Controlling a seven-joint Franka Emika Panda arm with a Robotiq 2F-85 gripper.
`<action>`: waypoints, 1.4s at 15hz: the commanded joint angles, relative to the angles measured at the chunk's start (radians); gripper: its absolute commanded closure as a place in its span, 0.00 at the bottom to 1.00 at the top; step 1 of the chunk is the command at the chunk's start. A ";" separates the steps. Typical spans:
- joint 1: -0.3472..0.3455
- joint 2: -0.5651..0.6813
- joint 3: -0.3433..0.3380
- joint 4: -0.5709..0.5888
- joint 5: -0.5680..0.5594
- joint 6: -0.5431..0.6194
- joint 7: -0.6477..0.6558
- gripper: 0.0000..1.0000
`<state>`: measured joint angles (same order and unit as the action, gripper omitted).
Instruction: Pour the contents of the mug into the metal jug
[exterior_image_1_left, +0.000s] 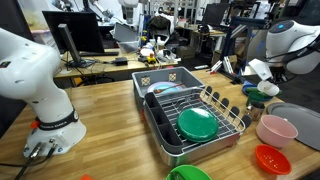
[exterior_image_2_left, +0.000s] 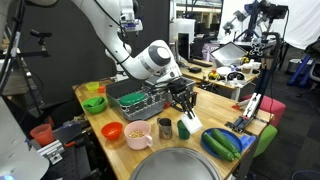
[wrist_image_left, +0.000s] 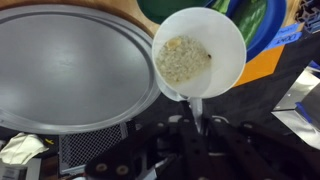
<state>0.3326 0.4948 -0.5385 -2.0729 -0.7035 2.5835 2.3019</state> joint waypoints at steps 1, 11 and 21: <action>-0.069 -0.022 0.071 0.004 -0.049 -0.021 0.029 0.91; -0.092 -0.044 0.092 0.008 -0.218 -0.121 0.123 0.98; -0.163 -0.068 0.296 0.025 -0.384 -0.317 0.190 0.98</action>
<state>0.2120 0.4274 -0.3090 -2.0538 -1.0387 2.3400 2.4560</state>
